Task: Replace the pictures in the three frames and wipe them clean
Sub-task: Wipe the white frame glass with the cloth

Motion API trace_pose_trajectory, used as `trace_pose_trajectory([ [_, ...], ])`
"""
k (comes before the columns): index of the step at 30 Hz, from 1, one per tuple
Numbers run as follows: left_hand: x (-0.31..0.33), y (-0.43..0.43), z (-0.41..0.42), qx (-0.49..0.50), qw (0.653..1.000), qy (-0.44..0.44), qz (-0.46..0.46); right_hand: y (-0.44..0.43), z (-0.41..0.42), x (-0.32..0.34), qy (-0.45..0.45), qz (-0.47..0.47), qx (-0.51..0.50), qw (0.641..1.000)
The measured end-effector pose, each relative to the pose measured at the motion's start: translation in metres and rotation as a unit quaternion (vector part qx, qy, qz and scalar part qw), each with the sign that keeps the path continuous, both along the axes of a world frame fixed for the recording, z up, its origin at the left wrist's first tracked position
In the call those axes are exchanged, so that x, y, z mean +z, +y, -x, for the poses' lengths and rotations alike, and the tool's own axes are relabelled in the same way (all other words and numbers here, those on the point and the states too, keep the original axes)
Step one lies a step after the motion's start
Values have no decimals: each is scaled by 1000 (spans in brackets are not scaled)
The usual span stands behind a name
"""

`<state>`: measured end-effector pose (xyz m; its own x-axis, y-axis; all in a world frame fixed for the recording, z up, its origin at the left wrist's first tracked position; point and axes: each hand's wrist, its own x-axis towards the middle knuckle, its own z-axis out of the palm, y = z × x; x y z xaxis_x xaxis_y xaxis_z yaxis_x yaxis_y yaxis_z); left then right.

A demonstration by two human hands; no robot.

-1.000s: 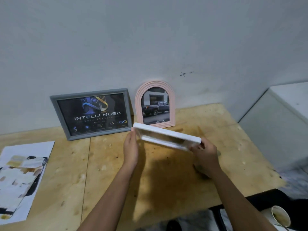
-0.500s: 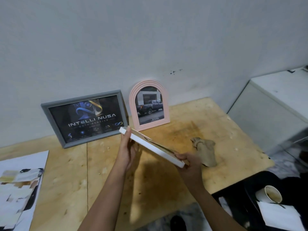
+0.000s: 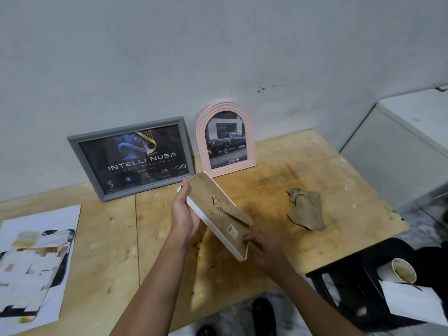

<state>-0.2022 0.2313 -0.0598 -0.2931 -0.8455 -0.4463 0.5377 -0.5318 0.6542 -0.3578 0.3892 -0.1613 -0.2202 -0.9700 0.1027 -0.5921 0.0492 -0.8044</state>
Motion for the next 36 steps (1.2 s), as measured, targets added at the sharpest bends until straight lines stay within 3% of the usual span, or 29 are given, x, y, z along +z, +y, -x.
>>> trace_pose_trajectory([
  [6,-3,2,0,-9,1000,4,2,-43,6,51,15,41,-11,999],
  [10,4,7,5,-16,1000,8,15,-83,-17,70,90,-44,63,993],
  [15,9,14,4,-22,999,15,34,-91,-25,71,195,-87,48,976],
  [18,9,17,5,-40,998,0,50,-94,-19,75,330,-54,22,942],
  [21,8,22,8,-44,998,-15,51,-95,-14,82,465,-11,8,885],
  [23,11,22,10,-36,998,-13,49,-97,-13,89,498,-13,-26,866],
  [27,20,23,19,-26,998,22,46,-98,-9,107,456,-93,-104,879],
  [30,27,24,26,-21,997,60,34,-92,0,108,317,-126,-165,926],
  [33,32,25,35,-9,996,69,50,-75,-4,93,145,-49,-215,964],
  [36,35,25,41,-8,994,76,79,-65,-16,75,-10,43,-194,980],
])
